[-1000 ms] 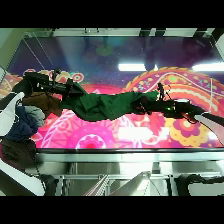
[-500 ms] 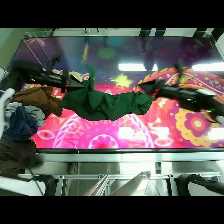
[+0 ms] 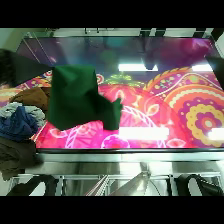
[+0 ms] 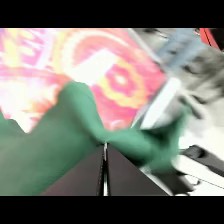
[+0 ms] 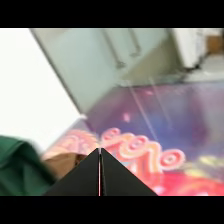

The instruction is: Fold the shirts.

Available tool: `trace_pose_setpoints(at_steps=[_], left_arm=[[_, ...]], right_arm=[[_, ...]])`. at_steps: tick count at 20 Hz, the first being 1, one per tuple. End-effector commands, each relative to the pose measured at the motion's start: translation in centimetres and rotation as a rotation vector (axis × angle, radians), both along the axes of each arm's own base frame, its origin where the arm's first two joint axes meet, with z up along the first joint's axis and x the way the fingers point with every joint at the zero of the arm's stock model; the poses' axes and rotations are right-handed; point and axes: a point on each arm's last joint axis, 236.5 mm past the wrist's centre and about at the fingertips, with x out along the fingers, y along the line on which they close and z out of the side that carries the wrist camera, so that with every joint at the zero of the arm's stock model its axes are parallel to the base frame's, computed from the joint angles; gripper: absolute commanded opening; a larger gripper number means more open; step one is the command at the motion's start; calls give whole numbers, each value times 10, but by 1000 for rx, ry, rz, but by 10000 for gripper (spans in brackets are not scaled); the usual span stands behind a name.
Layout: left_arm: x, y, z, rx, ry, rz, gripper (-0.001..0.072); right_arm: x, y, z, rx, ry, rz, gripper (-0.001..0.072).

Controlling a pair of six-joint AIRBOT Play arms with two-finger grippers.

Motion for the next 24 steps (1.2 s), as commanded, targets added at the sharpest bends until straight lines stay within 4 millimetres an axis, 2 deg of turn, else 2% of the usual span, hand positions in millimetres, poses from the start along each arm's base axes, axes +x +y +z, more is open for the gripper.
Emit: trace_pose_setpoints(at_steps=[1, 5, 7, 9, 11, 14, 16, 18, 19, 20, 21, 22, 24], left_arm=[[-13, 19, -14, 58, 12, 95, 27], [18, 24, -92, 2, 214, 123, 27], [42, 16, -126, -12, 276, 111, 27], [63, -9, -154, -4, 325, 51, 27], [81, -43, -175, 21, 362, -53, 27], [108, -94, -204, 20, 463, -219, 27], [111, -128, -221, -3, 537, -361, 27], [109, -152, -236, 0, 589, -485, 24], [109, -159, -243, 11, 623, -515, 177], [112, -160, -249, 19, 673, -514, 492], [116, -156, -255, 35, 726, -493, 707], [120, -147, -259, 49, 773, -479, 713], [121, -121, -259, 65, 857, -459, 713]], right_arm=[[5, -6, -50, -29, 205, -30, 18], [24, 29, -119, 17, 424, 125, 18], [32, 48, -156, 20, 536, 186, 18], [44, 58, -194, 8, 638, 203, 18], [59, 59, -232, 17, 733, 187, 18], [65, 59, -278, 37, 868, 191, 18], [66, 58, -298, 42, 918, 191, 18], [69, 56, -310, 37, 938, 180, 34], [70, 55, -315, 30, 937, 179, 206], [71, 55, -319, 31, 947, 175, 406], [71, 55, -322, 31, 955, 176, 418], [71, 55, -324, 32, 962, 176, 425], [70, 55, -328, 34, 974, 177, 583]])
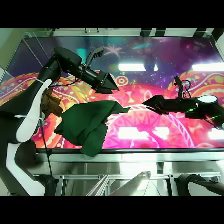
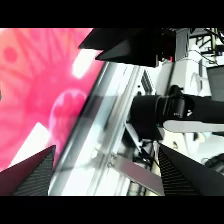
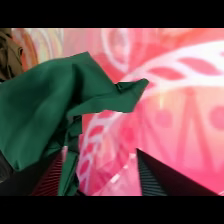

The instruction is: Fold the shirts.

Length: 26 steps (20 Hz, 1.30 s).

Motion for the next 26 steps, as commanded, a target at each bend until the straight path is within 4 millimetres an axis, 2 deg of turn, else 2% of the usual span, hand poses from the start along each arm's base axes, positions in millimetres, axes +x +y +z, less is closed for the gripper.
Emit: trace_pose_setpoints(at_steps=[1, 3, 4, 6, 8, 10, 12, 14, 18, 22, 26], left_arm=[[-3, 35, -4, 71, 169, -14, 713], [-8, 63, 9, 84, 195, 40, 713], [-15, 80, 8, 129, 197, 77, 713], [-37, 131, -13, 320, 185, 174, 713], [-68, 185, -37, 501, 190, 319, 713], [-106, 221, -58, 581, 233, 460, 713], [-135, 244, -86, 590, 302, 578, 712], [-152, 261, -111, 572, 348, 644, 711], [-152, 291, -136, 509, 418, 772, 702], [-121, 279, -145, 325, 421, 813, 693], [-110, 276, -172, 346, 458, 789, 694]], right_arm=[[0, 0, -12, -3, 27, 2, 612], [-2, 1, -19, 1, 49, 5, 612], [-3, 2, -24, 6, 67, 11, 612], [-5, 5, -35, 23, 110, 30, 612], [-3, 9, -43, 36, 140, 52, 598], [0, 19, -50, 34, 153, 77, 598], [0, 35, -55, 34, 159, 116, 598], [-1, 48, -56, 41, 162, 141, 598], [2, 52, -53, 55, 158, 128, 595], [6, 52, -52, 59, 154, 114, 561], [8, 54, -49, 76, 154, 102, 562]])
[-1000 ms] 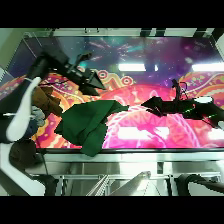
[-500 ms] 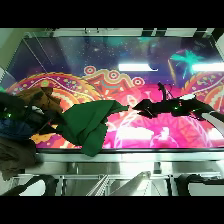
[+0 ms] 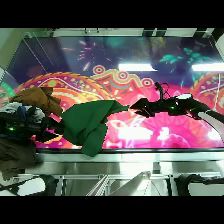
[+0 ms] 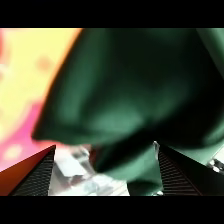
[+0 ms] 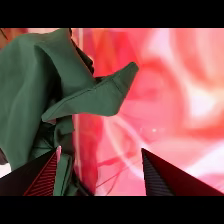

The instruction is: Fold the shirts.

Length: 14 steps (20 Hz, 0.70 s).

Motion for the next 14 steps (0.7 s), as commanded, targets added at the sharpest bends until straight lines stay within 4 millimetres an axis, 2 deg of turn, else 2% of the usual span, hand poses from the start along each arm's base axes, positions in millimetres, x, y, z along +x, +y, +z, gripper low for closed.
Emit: trace_pose_setpoints(at_steps=[1, 2, 3, 5, 6, 10, 14], left_arm=[[18, -5, -18, -17, -7, -20, 693], [24, -9, -19, -14, -12, -46, 693], [31, -13, -20, -8, -21, -74, 627], [46, -22, -19, 3, -44, -131, 167], [53, -27, -17, 6, -58, -159, 14], [72, -42, -6, 23, -111, -232, 23], [83, -44, 6, 26, -143, -249, 24]], right_arm=[[4, 2, 4, 18, 0, -21, 561], [6, 2, 4, 21, -1, -29, 562], [8, 1, 4, 19, -3, -38, 561], [11, 0, 2, 11, -8, -50, 561], [12, -1, 1, 5, -10, -55, 561], [14, 6, -12, -31, 0, -74, 562], [-5, 27, -39, -23, 130, -50, 555]])
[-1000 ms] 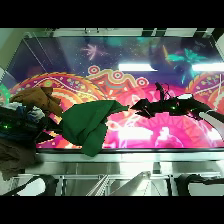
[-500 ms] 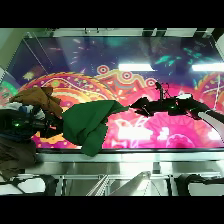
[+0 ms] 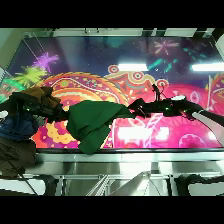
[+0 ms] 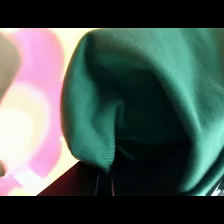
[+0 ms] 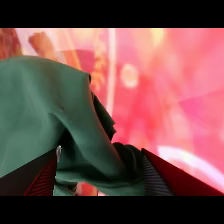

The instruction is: Fold the shirts.

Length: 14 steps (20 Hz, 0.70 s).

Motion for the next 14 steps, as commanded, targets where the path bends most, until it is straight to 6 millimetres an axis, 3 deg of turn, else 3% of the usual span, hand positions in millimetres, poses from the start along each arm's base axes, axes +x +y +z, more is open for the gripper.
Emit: trace_pose_setpoints(at_steps=[1, 4, 5, 6, 7, 8, 9, 11, 13, 14], left_arm=[[10, -4, 10, -2, -27, -24, 24], [10, -4, 10, -2, -27, -25, 29], [10, -4, 10, -2, -27, -24, 29], [10, -3, 9, 0, -29, -23, 29], [11, -4, 10, -1, -29, -23, 29], [10, -5, 11, -10, -26, -24, 29], [10, -8, 18, -33, -31, -20, 29], [19, -16, 55, -117, -115, -4, 28], [35, -14, 117, -159, -276, 16, 28], [41, -12, 160, -167, -392, 13, 28]], right_arm=[[-13, 16, -19, 5, 88, 17, 480], [-19, 35, -16, 27, 90, 61, 456], [-17, 41, -11, 35, 75, 74, 349], [-16, 47, -5, 42, 44, 98, 127], [-14, 53, 5, 68, 17, 123, 20], [-13, 60, 21, 115, -15, 155, 19], [-11, 64, 40, 166, -58, 183, 19], [-2, 62, 96, 259, -178, 197, 18], [12, 38, 167, 276, -387, 171, 18], [17, 19, 212, 264, -522, 144, 18]])
